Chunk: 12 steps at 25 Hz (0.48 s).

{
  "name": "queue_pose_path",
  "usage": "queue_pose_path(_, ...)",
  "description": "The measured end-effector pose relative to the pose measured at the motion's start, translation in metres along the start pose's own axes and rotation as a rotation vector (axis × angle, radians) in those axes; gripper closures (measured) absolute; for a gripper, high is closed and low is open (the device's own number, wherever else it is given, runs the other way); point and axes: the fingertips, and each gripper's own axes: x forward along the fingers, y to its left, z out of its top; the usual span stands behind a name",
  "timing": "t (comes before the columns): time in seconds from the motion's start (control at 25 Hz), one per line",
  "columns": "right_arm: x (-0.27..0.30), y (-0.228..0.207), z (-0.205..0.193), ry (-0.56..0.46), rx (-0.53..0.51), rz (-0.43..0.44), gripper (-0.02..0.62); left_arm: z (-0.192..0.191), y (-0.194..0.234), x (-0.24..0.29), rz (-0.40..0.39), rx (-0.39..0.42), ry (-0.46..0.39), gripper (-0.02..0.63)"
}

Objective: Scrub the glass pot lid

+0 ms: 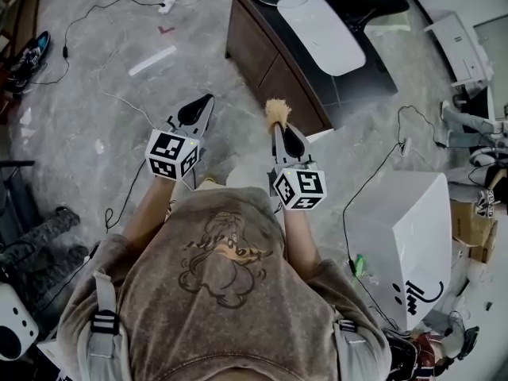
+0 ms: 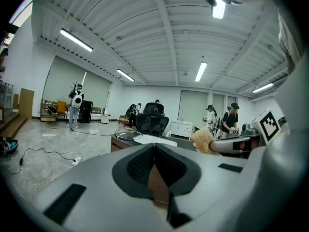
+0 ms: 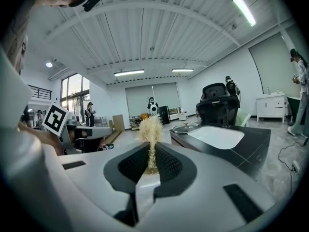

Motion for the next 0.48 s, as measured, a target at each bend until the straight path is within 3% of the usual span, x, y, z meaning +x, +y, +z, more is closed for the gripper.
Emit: queue_pose_path(0.48, 0.039, -0.018, 0.005, -0.019, -0.004, -0.037, 0.549, -0.005, 0.024, 0.026, -0.022, 0.015, 0.013, 0.588)
